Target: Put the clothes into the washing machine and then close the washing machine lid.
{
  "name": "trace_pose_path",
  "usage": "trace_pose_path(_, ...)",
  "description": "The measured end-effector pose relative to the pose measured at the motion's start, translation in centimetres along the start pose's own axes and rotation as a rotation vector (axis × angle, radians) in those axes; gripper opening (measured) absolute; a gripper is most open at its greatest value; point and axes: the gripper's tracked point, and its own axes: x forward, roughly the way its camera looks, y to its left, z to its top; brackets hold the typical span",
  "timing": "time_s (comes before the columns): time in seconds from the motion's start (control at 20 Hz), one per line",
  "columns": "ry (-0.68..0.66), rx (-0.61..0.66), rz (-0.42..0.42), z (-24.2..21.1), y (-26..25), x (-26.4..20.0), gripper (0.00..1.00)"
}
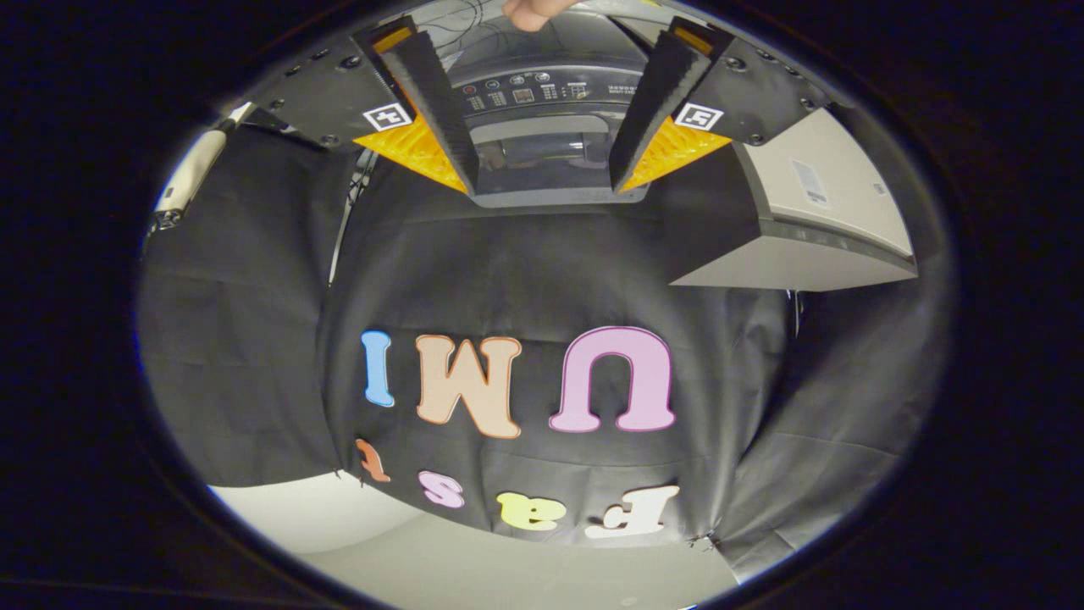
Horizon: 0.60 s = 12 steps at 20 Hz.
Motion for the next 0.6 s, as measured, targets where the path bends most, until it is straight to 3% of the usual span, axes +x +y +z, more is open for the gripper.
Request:
trace_pose_path(0.35, 0.023, 0.006, 0.018, 1.3, -1.9, 0.9, 0.96)
trace_pose_path(0.6, 0.003, 0.025, 0.076, 1.5, -1.2, 0.3, 0.96)
